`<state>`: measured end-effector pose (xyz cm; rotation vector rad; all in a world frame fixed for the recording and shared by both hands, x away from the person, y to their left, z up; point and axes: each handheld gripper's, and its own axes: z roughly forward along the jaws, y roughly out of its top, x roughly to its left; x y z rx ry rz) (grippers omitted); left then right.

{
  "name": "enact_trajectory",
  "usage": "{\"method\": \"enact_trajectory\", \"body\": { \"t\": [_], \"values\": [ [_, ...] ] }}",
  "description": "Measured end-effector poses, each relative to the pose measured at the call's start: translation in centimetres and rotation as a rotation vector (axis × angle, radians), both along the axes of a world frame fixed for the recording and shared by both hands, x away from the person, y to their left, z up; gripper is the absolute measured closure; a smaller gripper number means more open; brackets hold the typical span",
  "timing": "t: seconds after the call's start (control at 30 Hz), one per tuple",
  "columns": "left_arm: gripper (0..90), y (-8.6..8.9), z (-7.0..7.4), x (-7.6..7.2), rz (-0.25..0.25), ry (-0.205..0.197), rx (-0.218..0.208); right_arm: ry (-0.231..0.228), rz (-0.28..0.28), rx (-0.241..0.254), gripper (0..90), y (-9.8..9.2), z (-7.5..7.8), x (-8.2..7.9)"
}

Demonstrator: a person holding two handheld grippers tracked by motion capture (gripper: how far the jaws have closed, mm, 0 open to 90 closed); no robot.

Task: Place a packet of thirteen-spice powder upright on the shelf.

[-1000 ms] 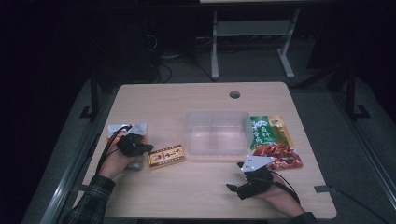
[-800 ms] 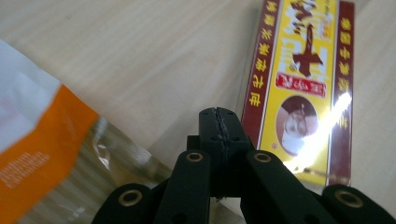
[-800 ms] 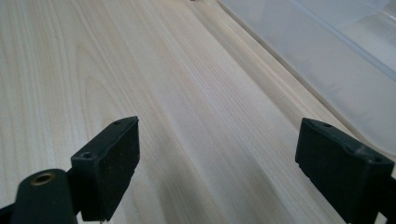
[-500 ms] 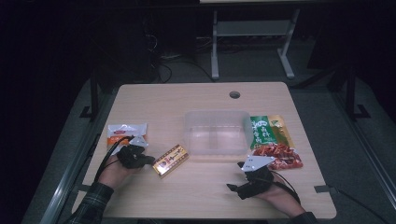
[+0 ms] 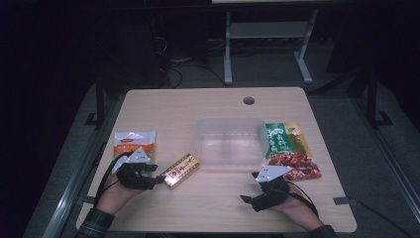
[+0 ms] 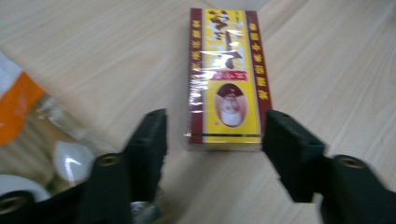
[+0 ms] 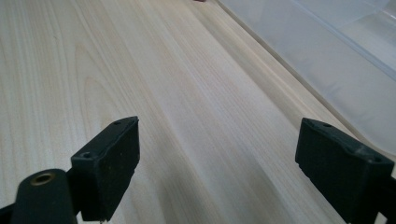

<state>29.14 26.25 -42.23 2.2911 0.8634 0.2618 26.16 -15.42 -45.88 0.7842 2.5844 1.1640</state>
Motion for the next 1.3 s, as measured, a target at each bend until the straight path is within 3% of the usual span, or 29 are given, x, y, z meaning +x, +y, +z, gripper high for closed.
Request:
{"method": "enact_trajectory", "body": {
  "t": [0.17, 0.37, 0.57, 0.83, 1.1, 1.3],
  "values": [
    [23.3, -1.4, -0.8, -0.4, -0.002, -0.011, 0.045, 0.001, -0.002, -0.002, 13.4, 0.0, -0.1, 0.1],
    [19.1, -2.3, -1.7, -0.1, -0.013, -0.002, 0.068, 0.006, -0.003, -0.001, 13.4, 0.1, -0.1, 0.1],
    [19.6, -2.9, -2.5, 0.4, -0.012, 0.000, 0.090, 0.007, -0.003, -0.001, 13.5, 0.1, -0.1, 0.1],
    [27.6, -3.1, -3.0, 0.5, -0.029, 0.004, 0.121, 0.005, -0.001, -0.002, 13.5, 0.0, -0.1, 0.1],
    [31.4, -2.9, -2.9, 0.5, -0.041, 0.011, 0.117, 0.002, 0.006, -0.005, 13.5, 0.0, -0.1, 0.1],
    [32.1, -2.5, -2.4, 0.4, -0.068, 0.015, 0.090, 0.006, 0.003, -0.001, 13.5, 0.0, 0.0, 0.1]
  ]
}}
